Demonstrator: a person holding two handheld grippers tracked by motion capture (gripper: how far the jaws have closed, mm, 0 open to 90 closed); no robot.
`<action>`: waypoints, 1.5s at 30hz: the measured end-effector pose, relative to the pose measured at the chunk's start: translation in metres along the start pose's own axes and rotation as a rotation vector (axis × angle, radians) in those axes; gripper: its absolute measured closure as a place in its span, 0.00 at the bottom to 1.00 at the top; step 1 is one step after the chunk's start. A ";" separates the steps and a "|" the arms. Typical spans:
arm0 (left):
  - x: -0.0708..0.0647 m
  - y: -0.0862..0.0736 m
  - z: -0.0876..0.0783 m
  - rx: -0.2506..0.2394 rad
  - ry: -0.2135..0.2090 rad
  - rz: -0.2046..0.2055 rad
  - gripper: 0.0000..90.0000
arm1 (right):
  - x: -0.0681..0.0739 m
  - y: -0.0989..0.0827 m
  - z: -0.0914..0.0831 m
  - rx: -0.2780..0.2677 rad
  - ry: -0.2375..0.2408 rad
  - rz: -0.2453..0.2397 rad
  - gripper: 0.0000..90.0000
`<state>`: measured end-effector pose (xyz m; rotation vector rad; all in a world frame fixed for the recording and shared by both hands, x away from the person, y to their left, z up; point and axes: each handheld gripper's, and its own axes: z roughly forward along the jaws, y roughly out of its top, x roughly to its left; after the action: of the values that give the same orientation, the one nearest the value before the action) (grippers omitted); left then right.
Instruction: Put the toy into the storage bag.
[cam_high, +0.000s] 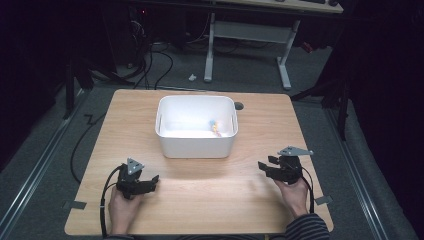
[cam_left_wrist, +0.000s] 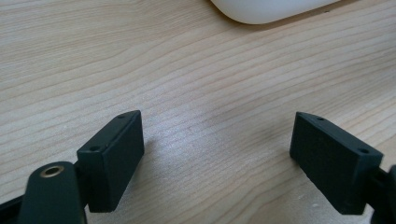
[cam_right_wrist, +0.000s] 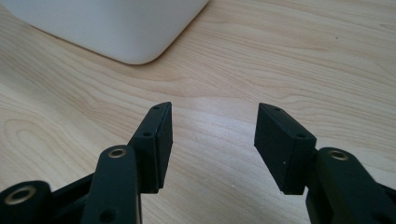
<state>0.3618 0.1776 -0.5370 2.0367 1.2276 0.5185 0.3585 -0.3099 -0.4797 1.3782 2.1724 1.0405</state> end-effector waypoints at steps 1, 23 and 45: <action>0.000 0.000 0.000 0.000 0.000 0.000 0.20 | -0.001 -0.002 0.001 0.000 -0.003 0.004 0.53; 0.000 -0.001 -0.001 0.000 -0.001 -0.003 0.20 | -0.002 -0.023 0.025 -0.003 -0.018 0.043 0.52; -0.002 -0.001 -0.001 0.001 -0.002 0.001 0.20 | 0.001 -0.028 0.041 0.042 -0.085 -0.004 0.48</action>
<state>0.3601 0.1767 -0.5369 2.0382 1.2258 0.5167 0.3676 -0.2997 -0.5277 1.4096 2.1458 0.9220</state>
